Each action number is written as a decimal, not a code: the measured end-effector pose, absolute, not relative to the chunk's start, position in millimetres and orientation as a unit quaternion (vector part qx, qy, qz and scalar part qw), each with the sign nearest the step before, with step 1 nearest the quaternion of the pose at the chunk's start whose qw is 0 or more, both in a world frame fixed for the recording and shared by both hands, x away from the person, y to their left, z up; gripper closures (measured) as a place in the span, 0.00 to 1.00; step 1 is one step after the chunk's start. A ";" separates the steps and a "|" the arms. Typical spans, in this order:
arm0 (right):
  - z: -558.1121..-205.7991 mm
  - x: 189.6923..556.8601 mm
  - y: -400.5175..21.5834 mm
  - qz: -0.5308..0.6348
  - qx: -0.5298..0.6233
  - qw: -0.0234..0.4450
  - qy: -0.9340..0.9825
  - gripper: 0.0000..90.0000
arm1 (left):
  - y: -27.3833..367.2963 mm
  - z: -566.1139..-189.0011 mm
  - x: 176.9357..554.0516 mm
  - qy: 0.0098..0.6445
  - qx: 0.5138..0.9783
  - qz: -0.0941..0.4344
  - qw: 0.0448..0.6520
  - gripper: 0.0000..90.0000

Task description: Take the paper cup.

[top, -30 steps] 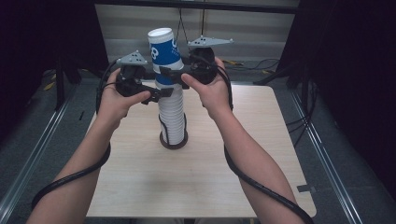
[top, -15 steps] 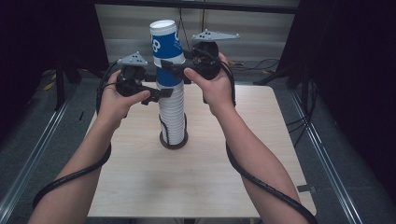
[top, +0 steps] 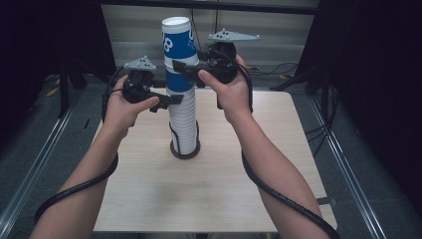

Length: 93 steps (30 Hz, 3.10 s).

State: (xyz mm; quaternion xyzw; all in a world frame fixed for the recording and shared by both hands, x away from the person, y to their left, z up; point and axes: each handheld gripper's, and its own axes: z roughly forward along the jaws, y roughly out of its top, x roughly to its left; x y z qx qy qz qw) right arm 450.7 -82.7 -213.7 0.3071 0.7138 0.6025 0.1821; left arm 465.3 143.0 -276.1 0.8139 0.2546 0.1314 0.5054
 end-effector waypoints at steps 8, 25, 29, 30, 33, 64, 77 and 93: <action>-212.8 448.7 -84.8 0.604 0.307 0.186 0.711 0.26 | 141.9 -275.1 464.9 0.257 0.815 0.131 0.502 0.24; -207.7 447.0 -94.5 0.618 0.308 0.189 0.698 0.26 | 147.0 -276.6 464.4 0.262 0.812 0.133 0.504 0.26; -211.6 445.8 -102.1 0.620 0.313 0.189 0.694 0.26 | 148.2 -276.5 463.9 0.260 0.814 0.135 0.502 0.26; -212.4 445.4 -104.5 0.621 0.314 0.191 0.693 0.26 | 148.2 -276.5 463.7 0.260 0.814 0.135 0.502 0.27; -213.8 444.7 -112.3 0.623 0.318 0.192 0.688 0.26 | 148.2 -276.5 463.4 0.261 0.814 0.135 0.502 0.27; -252.7 434.2 -177.6 0.617 0.343 0.200 0.680 0.26 | 148.2 -281.0 452.1 0.265 0.817 0.146 0.491 0.19; -274.3 423.7 -197.4 0.610 0.341 0.193 0.688 0.26 | 158.2 -293.6 444.5 0.267 0.826 0.133 0.478 0.18; -291.0 414.7 -207.6 0.601 0.331 0.176 0.706 0.26 | 161.1 -313.7 432.5 0.256 0.841 0.116 0.463 0.18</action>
